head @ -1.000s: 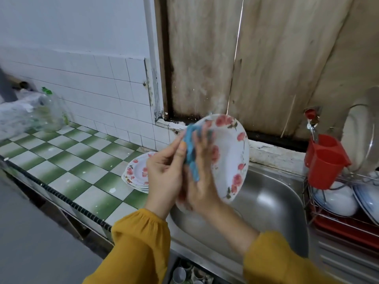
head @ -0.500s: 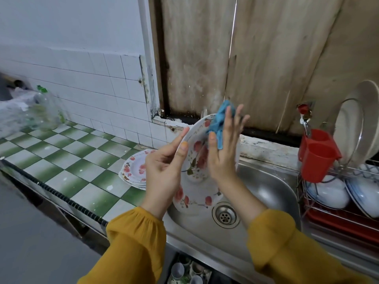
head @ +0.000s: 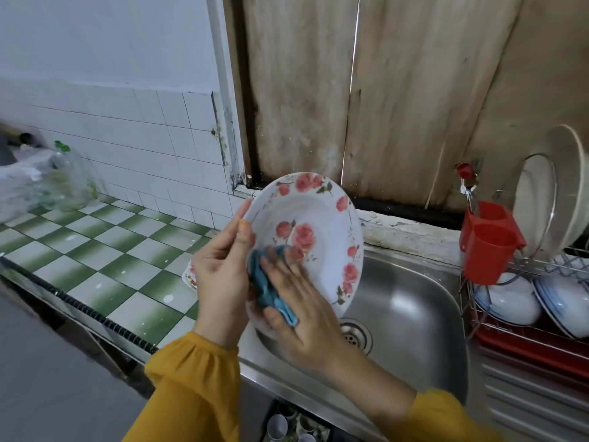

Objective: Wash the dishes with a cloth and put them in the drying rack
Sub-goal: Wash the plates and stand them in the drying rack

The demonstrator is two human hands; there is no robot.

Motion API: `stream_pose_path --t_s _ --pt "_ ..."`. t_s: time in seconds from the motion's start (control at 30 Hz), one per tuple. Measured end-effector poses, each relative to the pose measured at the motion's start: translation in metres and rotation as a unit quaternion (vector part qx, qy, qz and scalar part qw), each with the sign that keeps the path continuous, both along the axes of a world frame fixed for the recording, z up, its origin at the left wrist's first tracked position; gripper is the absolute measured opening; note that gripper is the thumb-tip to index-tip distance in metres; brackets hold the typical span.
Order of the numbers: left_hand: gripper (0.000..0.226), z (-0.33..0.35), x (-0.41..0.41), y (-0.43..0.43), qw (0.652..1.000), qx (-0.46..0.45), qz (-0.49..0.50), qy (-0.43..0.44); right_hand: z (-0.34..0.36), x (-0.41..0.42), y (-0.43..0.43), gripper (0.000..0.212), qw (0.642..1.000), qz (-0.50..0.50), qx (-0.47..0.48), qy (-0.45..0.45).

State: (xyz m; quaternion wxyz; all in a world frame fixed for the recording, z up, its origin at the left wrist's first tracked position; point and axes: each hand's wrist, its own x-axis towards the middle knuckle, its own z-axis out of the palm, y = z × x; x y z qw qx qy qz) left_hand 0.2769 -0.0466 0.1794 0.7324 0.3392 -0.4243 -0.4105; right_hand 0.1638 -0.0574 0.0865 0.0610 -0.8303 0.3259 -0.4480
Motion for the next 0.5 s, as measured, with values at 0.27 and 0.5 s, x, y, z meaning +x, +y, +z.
stream_pose_path --t_s 0.27,0.5 --pt "0.039 -0.009 -0.012 0.004 0.999 0.034 -0.038 0.019 0.034 -0.033 -0.064 0.059 0.963 -0.262 0.022 -0.057" --pt "0.036 0.001 0.009 0.0 0.999 0.022 0.005 0.038 -0.004 -0.021 -0.022 0.059 0.994 0.007 0.022 0.102"
